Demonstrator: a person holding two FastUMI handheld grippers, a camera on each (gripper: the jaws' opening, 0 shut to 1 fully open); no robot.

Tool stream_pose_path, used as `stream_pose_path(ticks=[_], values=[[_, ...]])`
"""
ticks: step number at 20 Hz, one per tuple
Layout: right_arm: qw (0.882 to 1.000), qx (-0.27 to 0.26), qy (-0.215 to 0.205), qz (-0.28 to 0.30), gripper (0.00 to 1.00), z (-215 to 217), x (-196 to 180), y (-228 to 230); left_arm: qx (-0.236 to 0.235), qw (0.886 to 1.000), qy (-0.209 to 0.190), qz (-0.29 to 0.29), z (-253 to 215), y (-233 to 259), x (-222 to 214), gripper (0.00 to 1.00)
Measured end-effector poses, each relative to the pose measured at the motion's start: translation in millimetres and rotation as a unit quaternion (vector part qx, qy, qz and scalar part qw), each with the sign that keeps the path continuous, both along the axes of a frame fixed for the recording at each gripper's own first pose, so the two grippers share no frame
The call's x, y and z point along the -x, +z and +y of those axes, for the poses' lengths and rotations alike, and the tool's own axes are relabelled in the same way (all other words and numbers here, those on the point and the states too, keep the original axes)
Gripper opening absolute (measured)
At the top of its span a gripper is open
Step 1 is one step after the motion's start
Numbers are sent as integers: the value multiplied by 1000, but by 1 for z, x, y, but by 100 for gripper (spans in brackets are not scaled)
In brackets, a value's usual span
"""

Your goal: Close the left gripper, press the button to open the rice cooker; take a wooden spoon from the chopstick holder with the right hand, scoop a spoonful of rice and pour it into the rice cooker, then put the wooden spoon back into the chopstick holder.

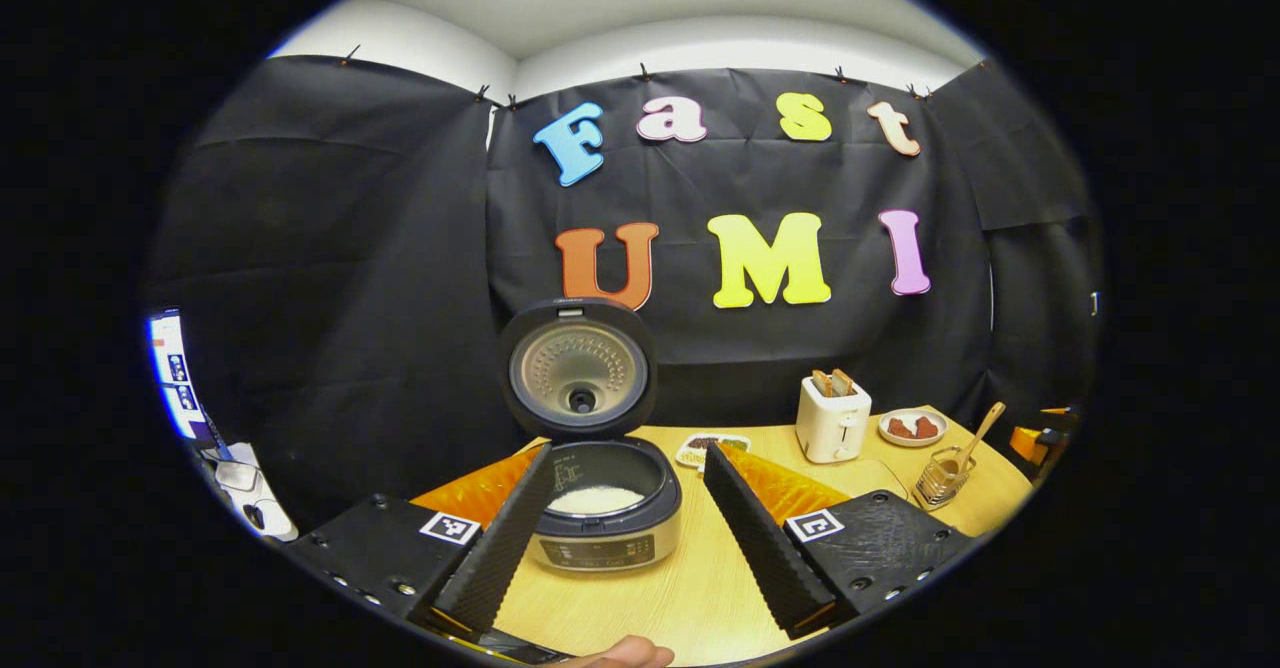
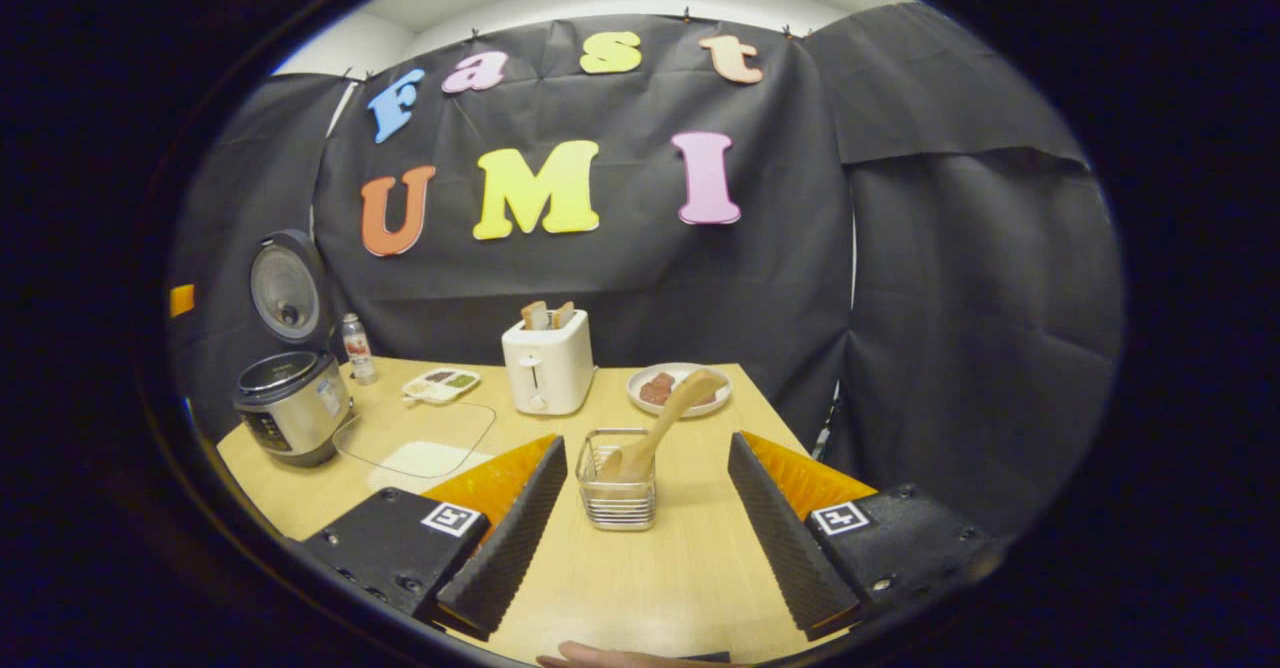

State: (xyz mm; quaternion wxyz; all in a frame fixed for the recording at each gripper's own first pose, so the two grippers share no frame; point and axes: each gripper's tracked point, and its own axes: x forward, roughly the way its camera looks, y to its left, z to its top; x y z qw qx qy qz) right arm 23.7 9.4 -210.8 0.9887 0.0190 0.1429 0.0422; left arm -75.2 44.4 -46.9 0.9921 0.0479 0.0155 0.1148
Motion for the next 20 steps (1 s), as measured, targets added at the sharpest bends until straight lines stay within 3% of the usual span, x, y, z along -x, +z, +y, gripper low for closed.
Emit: stream_pose_path(ticks=[5,11,12,14,17,20], values=[[999,-30,-8,22,100,6,-53,-34,11,1000,-14,4,-12,-20,36,96],[998,19,-53,4,100,-6,-118,-55,8,1000,-28,-9,-15,-39,74,96],[999,18,-44,3,98,-2,-126,-58,12,999,-29,-12,-16,-40,78,96],[1000,-8,-16,15,100,17,-137,-69,16,999,-34,-8,-19,-44,83,96],[998,-8,-52,18,100,6,-155,-75,2,999,-41,-6,-25,-44,87,96],[998,-31,-56,5,98,7,-165,-68,-6,998,-58,-10,-31,-45,92,95]])
